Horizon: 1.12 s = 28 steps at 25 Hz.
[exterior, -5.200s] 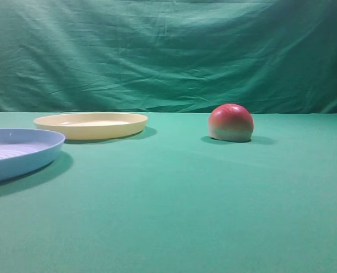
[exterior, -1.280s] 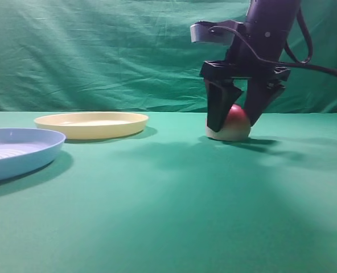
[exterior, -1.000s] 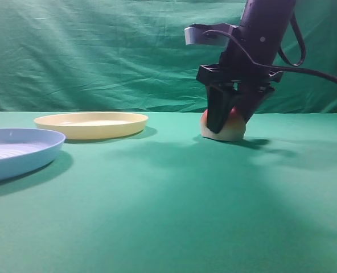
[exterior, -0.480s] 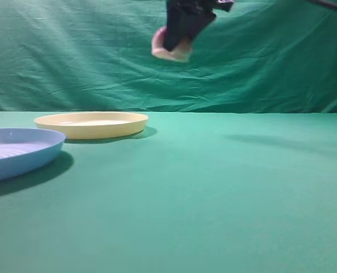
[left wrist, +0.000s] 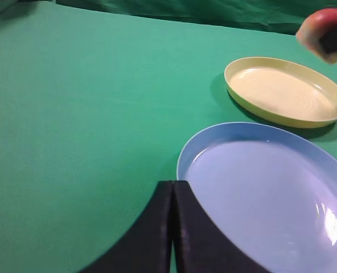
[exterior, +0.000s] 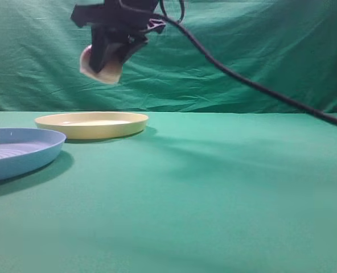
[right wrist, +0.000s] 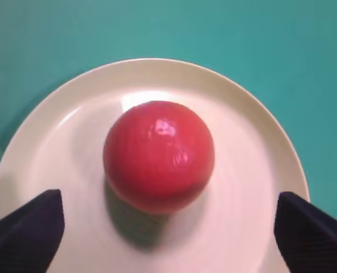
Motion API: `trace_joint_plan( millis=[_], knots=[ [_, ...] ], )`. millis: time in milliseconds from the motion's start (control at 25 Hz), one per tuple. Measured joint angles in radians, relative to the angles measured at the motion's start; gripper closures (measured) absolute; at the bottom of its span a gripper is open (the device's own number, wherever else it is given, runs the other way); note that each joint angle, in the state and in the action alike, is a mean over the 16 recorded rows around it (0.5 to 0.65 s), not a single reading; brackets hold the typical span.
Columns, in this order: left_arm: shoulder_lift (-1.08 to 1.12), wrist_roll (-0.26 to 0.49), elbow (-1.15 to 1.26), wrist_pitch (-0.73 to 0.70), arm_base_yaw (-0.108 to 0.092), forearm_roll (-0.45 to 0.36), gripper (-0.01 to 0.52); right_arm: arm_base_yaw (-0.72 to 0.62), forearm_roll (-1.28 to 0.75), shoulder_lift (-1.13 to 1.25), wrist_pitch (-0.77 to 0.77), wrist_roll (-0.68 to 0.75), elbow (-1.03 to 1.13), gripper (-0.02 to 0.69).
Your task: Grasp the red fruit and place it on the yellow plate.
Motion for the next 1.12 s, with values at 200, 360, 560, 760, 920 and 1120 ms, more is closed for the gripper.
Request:
trace_joint_plan(
  millis=[200,360,560,760,920,1120],
  knots=[
    [0.000,0.000,0.000,0.000,0.000,0.000,0.514,0.000,0.000,-0.008,0.009,0.010,-0.014,0.072],
    [0.000,0.000,0.000,0.000,0.000,0.000,0.514,0.000,-0.001,-0.059,0.047,0.018,-0.027,0.173],
    [0.000,0.000,0.000,0.000,0.000,0.000,0.514,0.000,-0.003,-0.159,0.121,0.025,-0.043,0.369],
    [0.000,0.000,0.000,0.000,0.000,0.000,0.514,0.000,-0.005,-0.274,0.208,0.031,-0.050,0.554],
    [0.000,0.000,0.000,0.000,0.000,0.000,0.514,0.000,-0.006,-0.351,0.287,0.035,-0.052,0.642],
    [0.000,0.000,0.000,0.000,0.000,0.000,0.514,0.000,-0.010,-0.412,0.396,0.059,-0.052,0.665]
  ],
)
